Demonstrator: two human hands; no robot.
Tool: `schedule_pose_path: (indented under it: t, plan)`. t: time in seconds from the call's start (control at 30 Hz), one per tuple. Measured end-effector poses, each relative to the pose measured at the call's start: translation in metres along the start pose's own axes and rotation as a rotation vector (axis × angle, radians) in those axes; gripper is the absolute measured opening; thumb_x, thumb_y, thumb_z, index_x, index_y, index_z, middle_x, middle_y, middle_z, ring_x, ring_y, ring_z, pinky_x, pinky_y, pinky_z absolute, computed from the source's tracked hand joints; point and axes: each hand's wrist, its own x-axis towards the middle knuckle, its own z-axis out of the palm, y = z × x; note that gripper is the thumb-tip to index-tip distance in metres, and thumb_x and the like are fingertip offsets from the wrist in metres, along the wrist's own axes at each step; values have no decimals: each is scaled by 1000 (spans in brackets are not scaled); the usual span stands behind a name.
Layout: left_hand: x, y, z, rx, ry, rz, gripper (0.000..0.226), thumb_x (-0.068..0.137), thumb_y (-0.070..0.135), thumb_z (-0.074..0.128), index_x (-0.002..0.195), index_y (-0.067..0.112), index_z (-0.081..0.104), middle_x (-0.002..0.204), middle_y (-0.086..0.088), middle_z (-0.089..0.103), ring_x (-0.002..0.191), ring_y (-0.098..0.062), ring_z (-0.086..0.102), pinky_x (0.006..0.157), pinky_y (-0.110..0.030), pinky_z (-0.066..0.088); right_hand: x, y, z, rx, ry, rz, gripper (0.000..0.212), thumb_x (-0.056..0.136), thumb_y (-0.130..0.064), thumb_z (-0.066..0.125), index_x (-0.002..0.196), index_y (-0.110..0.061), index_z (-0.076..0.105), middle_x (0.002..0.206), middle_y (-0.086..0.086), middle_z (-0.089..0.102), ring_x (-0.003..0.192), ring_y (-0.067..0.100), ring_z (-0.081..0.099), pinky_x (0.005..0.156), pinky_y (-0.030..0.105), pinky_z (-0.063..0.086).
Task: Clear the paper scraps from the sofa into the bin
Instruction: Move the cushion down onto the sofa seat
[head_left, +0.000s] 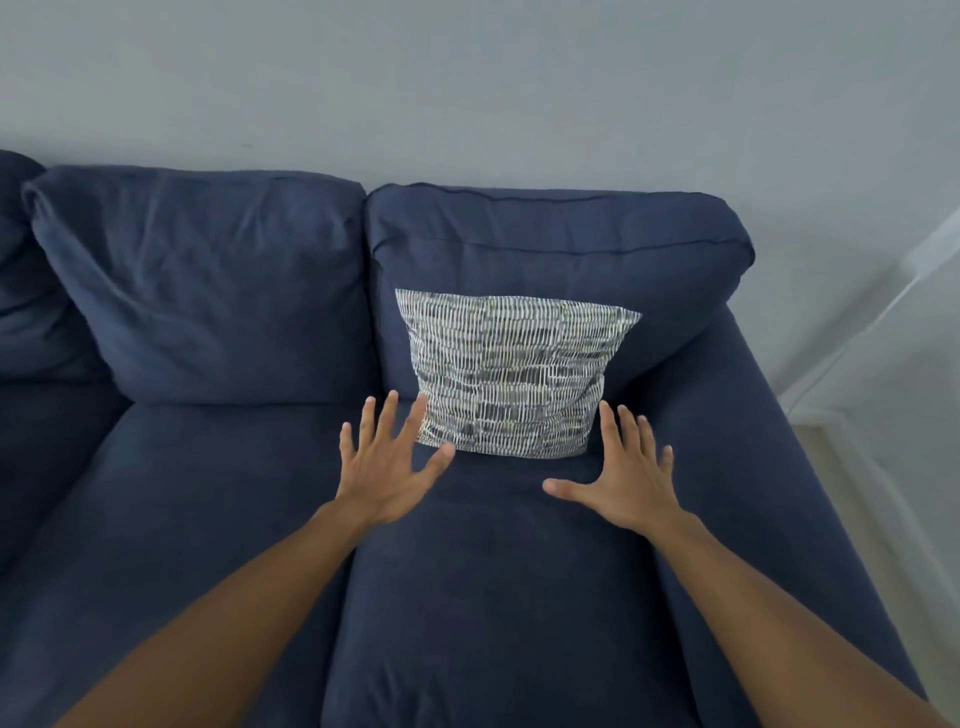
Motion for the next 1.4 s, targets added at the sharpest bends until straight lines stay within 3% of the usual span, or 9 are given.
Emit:
schedule_pose_path:
  t: [0.37, 0.53, 0.63, 0.7, 0.77, 0.9, 1.1, 1.27, 1.4]
  plan:
    - [132, 3, 75, -306, 98, -198, 104, 81, 85, 37, 153, 35, -20, 168, -5, 7, 153, -31, 7, 119, -63, 6, 143, 30, 52, 320, 35, 84, 147, 51, -96, 60, 158, -26, -14, 170, 2, -2, 156, 27, 1, 121, 64, 8]
    - [177, -12, 101, -353, 144, -233, 111, 78, 89, 36, 151, 33, -25, 156, -10, 38, 142, -32, 36, 115, -66, 19, 197, 45, 77, 540, 101, 114, 152, 43, -96, 69, 159, -29, -2, 166, 0, 21, 151, 27, 25, 118, 59, 27]
    - [186, -16, 113, -360, 110, -241, 110, 80, 88, 34, 151, 29, -28, 135, -10, 59, 126, -32, 54, 115, -64, 22, 210, 48, 87, 653, 55, 108, 152, 47, -88, 76, 160, -26, -4, 167, 0, 19, 152, 23, 24, 123, 48, 25]
    - [186, -15, 118, -406, 131, -221, 109, 84, 83, 40, 154, 26, -22, 139, -10, 57, 123, -32, 56, 114, -61, 29, 214, 49, 93, 707, 74, 80, 146, 49, -84, 80, 160, -25, 3, 165, -1, 26, 149, 21, 29, 122, 46, 27]
    - [181, -12, 118, -519, 179, -177, 107, 86, 75, 50, 157, 26, -12, 152, -3, 46, 131, -28, 51, 113, -50, 36, 213, 50, 94, 730, 129, 47, 134, 53, -79, 83, 156, -23, 17, 157, -2, 39, 143, 19, 39, 120, 45, 33]
    - [165, -3, 109, -624, 255, -128, 102, 90, 58, 62, 159, 18, -1, 159, 3, 35, 142, -16, 37, 111, -28, 32, 199, 45, 88, 729, 167, 9, 117, 58, -73, 84, 148, -20, 34, 143, -2, 53, 132, 17, 51, 114, 44, 41]
    - [132, 4, 88, -615, 302, -112, 98, 86, 69, 60, 157, 21, 12, 155, 2, 43, 140, -19, 43, 113, -47, 40, 156, 21, 72, 752, 165, -46, 81, 73, -54, 84, 135, -22, 42, 129, -6, 58, 120, 14, 55, 109, 42, 44]
    - [80, 6, 75, -585, 316, -144, 89, 85, 69, 59, 153, 24, 25, 134, 11, 60, 120, -10, 58, 103, -45, 50, 96, 14, 65, 748, 132, -1, 85, 75, -57, 81, 140, -19, 43, 132, -8, 58, 124, 15, 55, 106, 37, 44]
    - [31, 6, 85, -524, 276, -232, 81, 83, 71, 58, 147, 29, 32, 124, 13, 64, 112, -12, 62, 97, -47, 53, 40, 22, 77, 690, 66, 109, 113, 69, -75, 74, 155, -17, 28, 154, -2, 44, 139, 21, 44, 115, 42, 37]
